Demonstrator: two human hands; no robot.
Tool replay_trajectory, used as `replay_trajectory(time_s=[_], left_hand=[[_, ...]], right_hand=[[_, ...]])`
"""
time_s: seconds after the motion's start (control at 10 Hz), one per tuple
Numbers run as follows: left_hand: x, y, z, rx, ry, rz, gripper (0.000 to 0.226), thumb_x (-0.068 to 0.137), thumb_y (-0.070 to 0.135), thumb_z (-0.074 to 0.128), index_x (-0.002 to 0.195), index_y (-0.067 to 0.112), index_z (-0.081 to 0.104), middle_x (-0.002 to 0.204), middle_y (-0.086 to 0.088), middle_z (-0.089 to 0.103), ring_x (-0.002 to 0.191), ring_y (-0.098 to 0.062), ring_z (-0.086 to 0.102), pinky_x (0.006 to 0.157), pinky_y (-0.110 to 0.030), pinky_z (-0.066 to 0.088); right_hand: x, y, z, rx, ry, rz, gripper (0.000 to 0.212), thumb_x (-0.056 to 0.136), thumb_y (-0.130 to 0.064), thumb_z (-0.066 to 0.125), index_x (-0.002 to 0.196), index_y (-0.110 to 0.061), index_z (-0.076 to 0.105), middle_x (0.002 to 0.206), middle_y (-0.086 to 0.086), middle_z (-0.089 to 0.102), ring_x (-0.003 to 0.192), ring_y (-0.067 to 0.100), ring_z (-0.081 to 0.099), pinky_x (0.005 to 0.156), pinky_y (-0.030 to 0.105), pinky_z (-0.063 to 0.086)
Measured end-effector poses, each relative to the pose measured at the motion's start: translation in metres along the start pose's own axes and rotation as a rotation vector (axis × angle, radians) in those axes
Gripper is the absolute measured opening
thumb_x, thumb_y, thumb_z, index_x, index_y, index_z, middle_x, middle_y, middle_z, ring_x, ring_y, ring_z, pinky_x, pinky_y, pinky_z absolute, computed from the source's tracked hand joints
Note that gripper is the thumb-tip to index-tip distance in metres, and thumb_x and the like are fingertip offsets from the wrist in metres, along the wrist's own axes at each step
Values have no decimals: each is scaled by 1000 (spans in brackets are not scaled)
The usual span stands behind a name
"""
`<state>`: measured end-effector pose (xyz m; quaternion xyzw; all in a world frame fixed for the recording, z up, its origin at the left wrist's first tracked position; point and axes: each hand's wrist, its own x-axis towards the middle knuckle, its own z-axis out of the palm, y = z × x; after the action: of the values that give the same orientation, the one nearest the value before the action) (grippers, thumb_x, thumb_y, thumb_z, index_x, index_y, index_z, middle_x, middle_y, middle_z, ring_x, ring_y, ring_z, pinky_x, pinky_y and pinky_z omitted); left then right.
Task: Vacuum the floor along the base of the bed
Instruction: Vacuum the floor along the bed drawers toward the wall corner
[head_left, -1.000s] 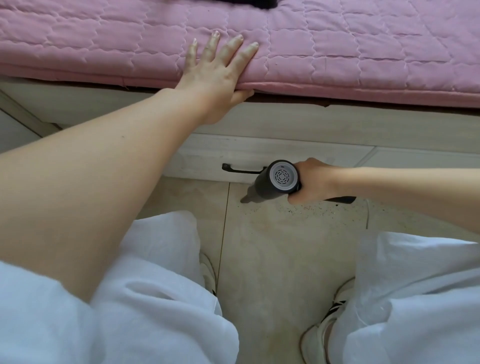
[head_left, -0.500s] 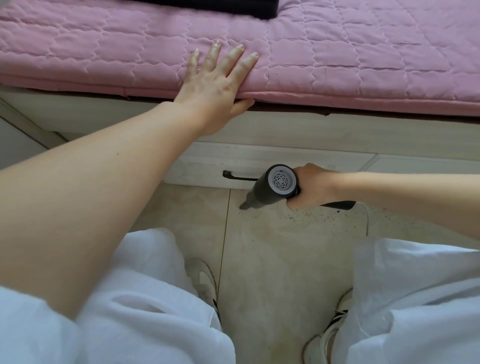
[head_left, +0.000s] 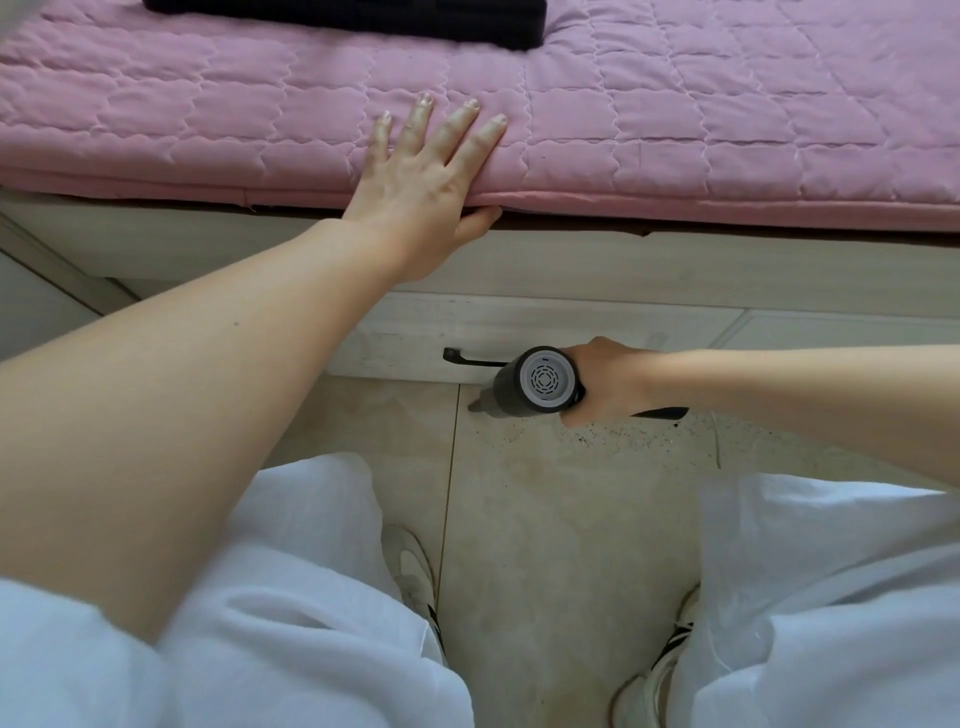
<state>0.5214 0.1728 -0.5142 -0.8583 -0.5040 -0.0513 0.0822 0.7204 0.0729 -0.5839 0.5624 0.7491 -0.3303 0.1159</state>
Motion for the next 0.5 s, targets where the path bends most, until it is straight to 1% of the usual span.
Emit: replay_trajectory(time_s=[0.1, 0.2, 0.3, 0.4, 0.5], left_hand=[[0, -1, 0, 1, 2, 3, 74, 96, 54, 40, 156, 28, 6, 164, -1, 6, 150, -33, 1, 120, -56, 2], [0, -1, 0, 13, 8, 6, 74, 95, 53, 40, 156, 28, 6, 164, -2, 7, 150, -34, 3, 119, -56, 3], [0, -1, -1, 18, 18, 8, 75, 95, 53, 42, 156, 27, 8, 164, -3, 9, 150, -34, 5, 119, -56, 5], [0, -1, 0, 19, 23, 9, 75, 94, 53, 43, 156, 27, 9, 164, -3, 9, 150, -35, 6, 119, -56, 5], [0, 0, 0, 20, 23, 9, 76, 94, 53, 44, 156, 27, 9, 164, -2, 9, 150, -34, 5, 119, -56, 5]], right_hand=[[-4, 3, -2, -20, -8, 32, 31, 77, -26, 69, 99, -29, 47, 78, -11, 56, 71, 9, 54, 52, 15, 38], [-10, 8, -3, -27, -18, 79, 28, 75, -25, 69, 98, -22, 53, 83, -3, 63, 74, 15, 57, 59, 21, 45], [-14, 11, -5, -31, -28, 115, 31, 74, -25, 70, 100, -16, 57, 87, 3, 65, 75, 17, 57, 63, 26, 48], [-16, 14, -8, -15, -31, 117, 31, 72, -25, 70, 99, -14, 59, 89, 7, 68, 77, 20, 61, 67, 30, 51], [-17, 19, -6, -6, -31, 107, 30, 72, -25, 69, 99, -15, 59, 91, 7, 68, 84, 23, 64, 70, 32, 54]])
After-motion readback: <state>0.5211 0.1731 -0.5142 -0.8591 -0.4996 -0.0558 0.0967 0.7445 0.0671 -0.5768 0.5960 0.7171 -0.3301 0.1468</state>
